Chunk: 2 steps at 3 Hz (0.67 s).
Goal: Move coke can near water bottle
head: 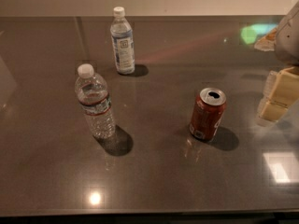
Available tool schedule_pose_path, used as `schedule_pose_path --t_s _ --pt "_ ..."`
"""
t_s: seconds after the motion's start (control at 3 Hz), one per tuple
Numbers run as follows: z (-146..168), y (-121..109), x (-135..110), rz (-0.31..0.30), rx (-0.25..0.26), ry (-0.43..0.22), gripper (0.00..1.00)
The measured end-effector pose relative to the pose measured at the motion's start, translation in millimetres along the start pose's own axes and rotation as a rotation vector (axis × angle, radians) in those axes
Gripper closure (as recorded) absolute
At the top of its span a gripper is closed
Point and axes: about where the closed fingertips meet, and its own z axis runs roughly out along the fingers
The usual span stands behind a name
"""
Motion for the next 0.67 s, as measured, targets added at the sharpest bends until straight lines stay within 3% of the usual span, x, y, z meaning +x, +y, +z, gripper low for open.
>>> schedule_pose_path --t_s 0.33,0.67 --pt "0.0 0.0 0.0 0.000 0.000 0.000 0.00" --pt "4.8 3.3 -4.2 -0.009 -0.013 -0.043 0.00"
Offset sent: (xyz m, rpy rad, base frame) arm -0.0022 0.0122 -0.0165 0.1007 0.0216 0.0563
